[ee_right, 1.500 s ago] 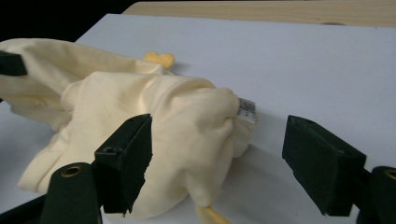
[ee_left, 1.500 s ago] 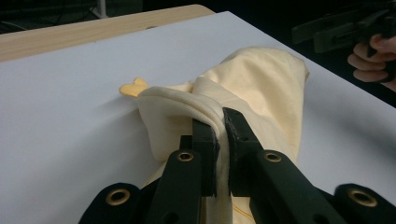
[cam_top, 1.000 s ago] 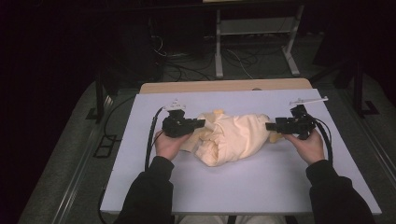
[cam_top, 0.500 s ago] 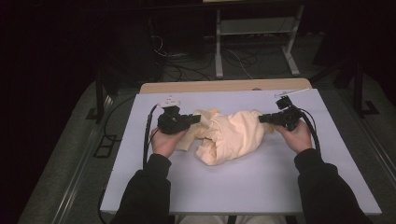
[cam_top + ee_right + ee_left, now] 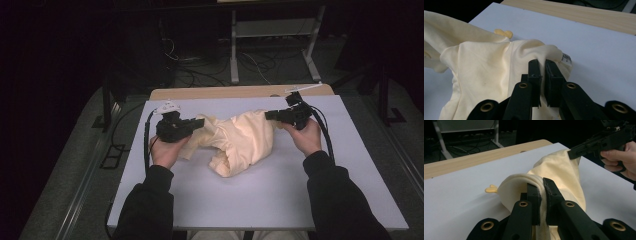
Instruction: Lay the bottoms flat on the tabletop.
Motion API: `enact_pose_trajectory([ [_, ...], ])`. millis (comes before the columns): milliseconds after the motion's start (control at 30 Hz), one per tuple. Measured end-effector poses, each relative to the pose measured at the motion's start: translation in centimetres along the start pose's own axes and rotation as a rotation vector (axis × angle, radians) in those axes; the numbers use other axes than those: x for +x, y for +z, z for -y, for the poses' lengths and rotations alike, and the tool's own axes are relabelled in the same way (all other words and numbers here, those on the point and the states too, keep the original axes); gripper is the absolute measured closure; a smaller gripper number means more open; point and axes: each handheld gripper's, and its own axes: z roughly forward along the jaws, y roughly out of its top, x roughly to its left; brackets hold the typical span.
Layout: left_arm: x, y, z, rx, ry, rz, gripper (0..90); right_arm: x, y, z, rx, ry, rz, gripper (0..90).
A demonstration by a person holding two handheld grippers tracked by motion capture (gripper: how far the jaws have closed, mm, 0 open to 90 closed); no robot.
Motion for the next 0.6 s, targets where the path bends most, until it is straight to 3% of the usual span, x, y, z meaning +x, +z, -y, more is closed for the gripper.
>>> enact_pose_trajectory([
  [300, -0.6, 0.6, 0.0, -0.012, -0.009, 0.019, 82.7, -1.2, 2.0, 1.2, 0.060, 0.030, 0.025, 82.7],
  [433, -1.5, 1.1, -1.3, -0.018, 0.027, 0.034, 82.7, -1.8, 2.1, 1.9, 0.064, 0.048, 0.024, 81.9],
  [533, -2.3, 1.6, -2.0, -0.023, 0.047, 0.050, 82.8, -2.5, 1.3, 2.5, 0.024, 0.101, -0.065, 65.0],
  [600, -2.9, 2.1, -2.4, -0.025, 0.055, 0.062, 82.8, -2.6, 0.7, 2.8, 0.009, 0.096, -0.085, 57.6],
])
